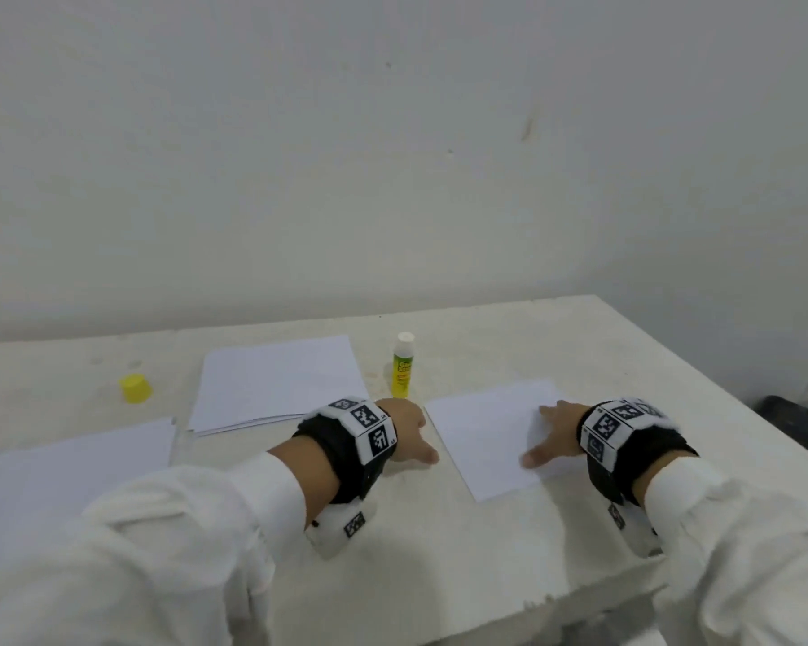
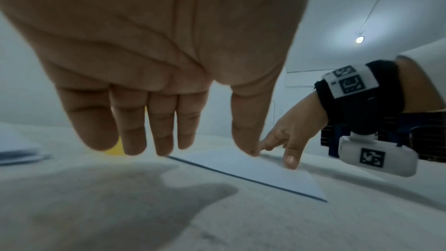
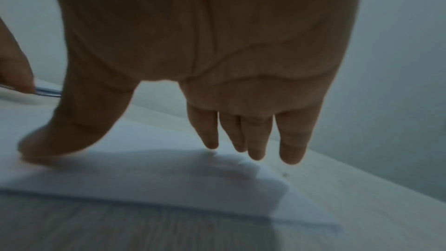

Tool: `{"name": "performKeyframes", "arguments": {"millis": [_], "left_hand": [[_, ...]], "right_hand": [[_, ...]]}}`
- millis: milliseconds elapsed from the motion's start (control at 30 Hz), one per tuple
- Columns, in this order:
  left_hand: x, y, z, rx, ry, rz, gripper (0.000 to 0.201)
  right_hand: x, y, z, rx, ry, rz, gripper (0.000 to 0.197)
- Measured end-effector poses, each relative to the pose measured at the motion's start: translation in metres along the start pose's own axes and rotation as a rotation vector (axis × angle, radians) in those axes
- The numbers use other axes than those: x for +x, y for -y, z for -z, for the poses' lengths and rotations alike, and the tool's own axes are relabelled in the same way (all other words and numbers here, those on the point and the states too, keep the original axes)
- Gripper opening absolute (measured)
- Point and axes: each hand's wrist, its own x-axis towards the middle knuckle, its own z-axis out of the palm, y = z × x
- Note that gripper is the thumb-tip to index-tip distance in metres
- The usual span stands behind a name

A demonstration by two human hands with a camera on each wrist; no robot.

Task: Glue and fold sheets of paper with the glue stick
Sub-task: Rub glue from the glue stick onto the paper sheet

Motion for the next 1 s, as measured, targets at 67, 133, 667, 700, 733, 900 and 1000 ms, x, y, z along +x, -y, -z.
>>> {"name": "performKeyframes", "arguments": {"millis": [67, 133, 667, 700, 733, 900, 1000], "left_hand": [[0.015, -0.017, -0.005, 0.038, 0.022, 0.009, 0.069], [0.029, -0.031, -0.008, 0.045, 0.029, 0.034, 0.066], [0.046, -0.075, -0.004, 0.220, 0.014, 0.181, 0.048], [0.047, -0.076, -0.003, 0.217, 0.017, 0.180, 0.048], [0.046, -0.076, -0.003, 0.212, 0.020, 0.183, 0.048], [0.047, -0.078, -0.004, 0.188, 0.003, 0.201, 0.047], [0.046, -0.080, -0.005, 0.157, -0.032, 0.206, 0.036]], "right_hand": [[0.007, -0.010, -0.007, -0.014, 0.025, -0.005, 0.099], [0.013, -0.013, -0.010, 0.015, 0.033, 0.009, 0.100], [0.041, -0.015, -0.014, -0.052, -0.010, 0.111, 0.077], [0.042, -0.015, -0.014, -0.059, -0.011, 0.115, 0.078], [0.043, -0.015, -0.014, -0.064, -0.015, 0.117, 0.077], [0.047, -0.016, -0.016, -0.077, -0.024, 0.126, 0.077], [0.049, -0.018, -0.018, -0.077, -0.049, 0.131, 0.077]]}}
